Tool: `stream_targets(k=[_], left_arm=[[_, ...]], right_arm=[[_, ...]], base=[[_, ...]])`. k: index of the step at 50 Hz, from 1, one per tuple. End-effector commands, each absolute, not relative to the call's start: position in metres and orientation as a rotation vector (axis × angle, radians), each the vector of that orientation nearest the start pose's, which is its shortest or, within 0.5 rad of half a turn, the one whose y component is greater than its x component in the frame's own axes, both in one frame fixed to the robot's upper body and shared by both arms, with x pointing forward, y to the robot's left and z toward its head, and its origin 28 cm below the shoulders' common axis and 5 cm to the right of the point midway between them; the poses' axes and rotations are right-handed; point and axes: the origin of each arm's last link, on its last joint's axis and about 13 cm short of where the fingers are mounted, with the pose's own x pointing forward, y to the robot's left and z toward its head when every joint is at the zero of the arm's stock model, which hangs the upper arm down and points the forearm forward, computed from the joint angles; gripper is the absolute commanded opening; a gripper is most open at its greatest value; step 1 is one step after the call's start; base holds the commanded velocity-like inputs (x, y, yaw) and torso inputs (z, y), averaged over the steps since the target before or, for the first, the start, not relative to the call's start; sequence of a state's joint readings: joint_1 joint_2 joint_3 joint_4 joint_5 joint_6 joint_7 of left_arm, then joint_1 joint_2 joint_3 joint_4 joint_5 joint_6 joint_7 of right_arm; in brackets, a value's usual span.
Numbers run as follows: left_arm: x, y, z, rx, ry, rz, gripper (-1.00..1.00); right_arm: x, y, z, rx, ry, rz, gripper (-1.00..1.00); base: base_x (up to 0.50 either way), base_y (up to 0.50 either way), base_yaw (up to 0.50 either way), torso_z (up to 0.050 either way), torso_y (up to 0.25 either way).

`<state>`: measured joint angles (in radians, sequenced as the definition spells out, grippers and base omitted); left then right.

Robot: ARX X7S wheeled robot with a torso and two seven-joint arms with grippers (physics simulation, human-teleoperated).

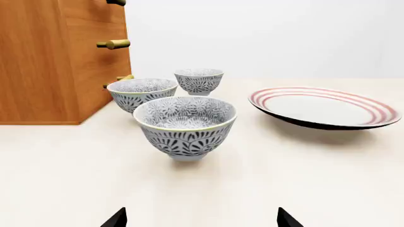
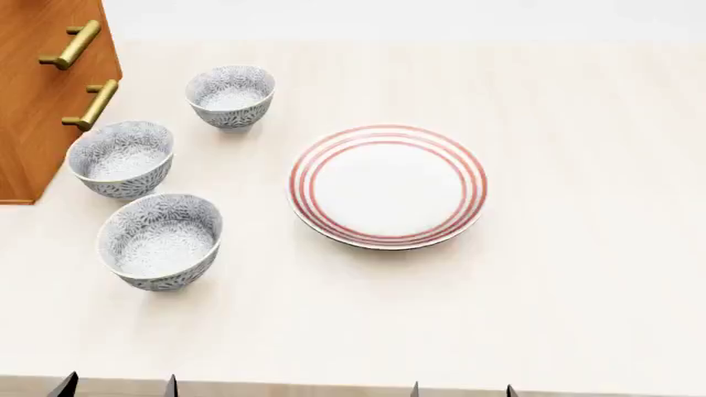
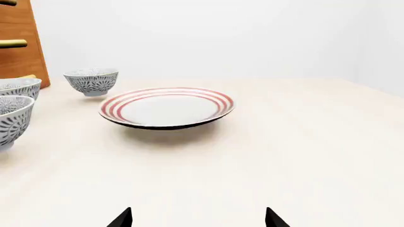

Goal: Put the bowl at the front on the plate.

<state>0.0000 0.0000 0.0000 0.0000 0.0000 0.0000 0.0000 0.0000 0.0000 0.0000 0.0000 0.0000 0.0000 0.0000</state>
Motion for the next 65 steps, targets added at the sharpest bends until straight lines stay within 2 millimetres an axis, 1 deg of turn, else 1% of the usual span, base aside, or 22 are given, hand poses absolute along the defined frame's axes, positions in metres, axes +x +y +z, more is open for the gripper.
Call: stream_targets(k=[1, 4, 10, 11, 15, 17, 20, 21, 23, 25, 26, 33, 36, 39, 40, 43, 46, 49, 55, 59, 61, 65], left_arm=[[0.210, 0.206, 0.014, 0.000, 0.000, 0.000, 1.00], [0.212, 0.206, 0.012, -0.014, 0.019, 0.015, 1.00], [0.210, 0.205, 0.011, 0.028, 0.024, 0.006, 1.00], [0.209, 0.205, 0.011, 0.030, 0.028, 0.004, 1.00], [0.208, 0.207, 0.013, 0.039, 0.056, -0.007, 1.00], [0.208, 0.206, 0.012, 0.108, 0.057, 0.003, 1.00], [0.205, 0.204, 0.017, 0.109, 0.088, -0.008, 1.00], [0.205, 0.204, 0.023, 0.099, 0.093, -0.014, 1.00], [0.204, 0.204, 0.028, 0.103, 0.089, -0.021, 1.00], [0.202, 0.203, 0.037, 0.130, 0.090, -0.029, 1.00], [0.201, 0.202, 0.045, 0.123, 0.085, -0.047, 1.00], [0.201, 0.201, 0.076, 0.127, 0.038, -0.058, 1.00], [0.204, 0.201, 0.096, 0.122, 0.000, -0.061, 1.00], [0.205, 0.201, 0.110, 0.107, -0.017, -0.066, 1.00], [0.207, 0.201, 0.126, 0.113, -0.036, -0.066, 1.00], [0.207, 0.201, 0.141, 0.108, -0.052, -0.075, 1.00], [0.208, 0.200, 0.161, 0.105, -0.087, -0.091, 1.00], [0.210, 0.199, 0.175, 0.105, -0.103, -0.096, 1.00], [0.212, 0.195, 0.200, 0.096, -0.118, -0.116, 1.00], [0.211, 0.193, 0.222, 0.100, -0.157, -0.137, 1.00], [0.212, 0.192, 0.231, 0.055, -0.108, -0.167, 1.00], [0.220, 0.191, 0.250, 0.075, -0.164, -0.148, 1.00]], right_arm=[[0.210, -0.096, 0.013, 0.000, 0.000, 0.000, 1.00], [0.212, -0.096, 0.013, 0.001, 0.011, 0.007, 1.00], [0.212, -0.095, 0.013, -0.004, 0.039, 0.003, 1.00], [0.211, -0.094, 0.014, 0.011, 0.041, 0.033, 1.00], [0.208, -0.096, 0.018, 0.057, 0.051, 0.009, 1.00], [0.208, -0.094, 0.023, 0.056, 0.063, 0.013, 1.00], [0.208, -0.094, 0.038, 0.041, 0.065, 0.028, 1.00], [0.208, -0.093, 0.048, 0.038, 0.055, 0.039, 1.00], [0.207, -0.094, 0.054, 0.027, 0.063, 0.040, 1.00], [0.204, -0.093, 0.072, 0.001, 0.049, 0.039, 1.00], [0.203, -0.093, 0.076, 0.000, 0.046, 0.042, 1.00], [0.198, -0.095, 0.109, -0.035, 0.032, 0.056, 1.00], [0.195, -0.097, 0.126, -0.073, 0.029, 0.056, 1.00], [0.194, -0.098, 0.136, -0.089, 0.024, 0.057, 1.00], [0.194, -0.099, 0.142, -0.104, 0.015, 0.061, 1.00], [0.194, -0.100, 0.152, -0.130, 0.014, 0.064, 1.00], [0.195, -0.102, 0.169, -0.164, 0.001, 0.070, 1.00], [0.195, -0.104, 0.189, -0.203, -0.012, 0.068, 1.00], [0.199, -0.106, 0.212, -0.264, -0.022, 0.075, 1.00], [0.203, -0.106, 0.228, -0.268, -0.048, 0.092, 1.00], [0.203, -0.106, 0.235, -0.287, -0.046, 0.090, 1.00], [0.205, -0.108, 0.254, -0.272, -0.057, 0.093, 1.00]], base=[[0.00, 0.00, 0.00, 0.000, 0.000], [0.00, 0.00, 0.00, 0.000, 0.000], [0.00, 0.00, 0.00, 0.000, 0.000], [0.00, 0.00, 0.00, 0.000, 0.000], [0.00, 0.00, 0.00, 0.000, 0.000], [0.00, 0.00, 0.00, 0.000, 0.000], [0.00, 0.00, 0.00, 0.000, 0.000], [0.00, 0.00, 0.00, 0.000, 0.000], [0.00, 0.00, 0.00, 0.000, 0.000], [0.00, 0.00, 0.00, 0.000, 0.000], [0.00, 0.00, 0.00, 0.000, 0.000], [0.00, 0.00, 0.00, 0.000, 0.000], [0.00, 0.00, 0.00, 0.000, 0.000], [0.00, 0.00, 0.00, 0.000, 0.000], [0.00, 0.00, 0.00, 0.000, 0.000], [0.00, 0.00, 0.00, 0.000, 0.000], [0.00, 0.00, 0.00, 0.000, 0.000], [0.00, 0.00, 0.00, 0.000, 0.000], [0.00, 0.00, 0.00, 0.000, 0.000], [0.00, 0.00, 0.00, 0.000, 0.000], [0.00, 0.00, 0.00, 0.000, 0.000], [0.00, 0.00, 0.00, 0.000, 0.000]])
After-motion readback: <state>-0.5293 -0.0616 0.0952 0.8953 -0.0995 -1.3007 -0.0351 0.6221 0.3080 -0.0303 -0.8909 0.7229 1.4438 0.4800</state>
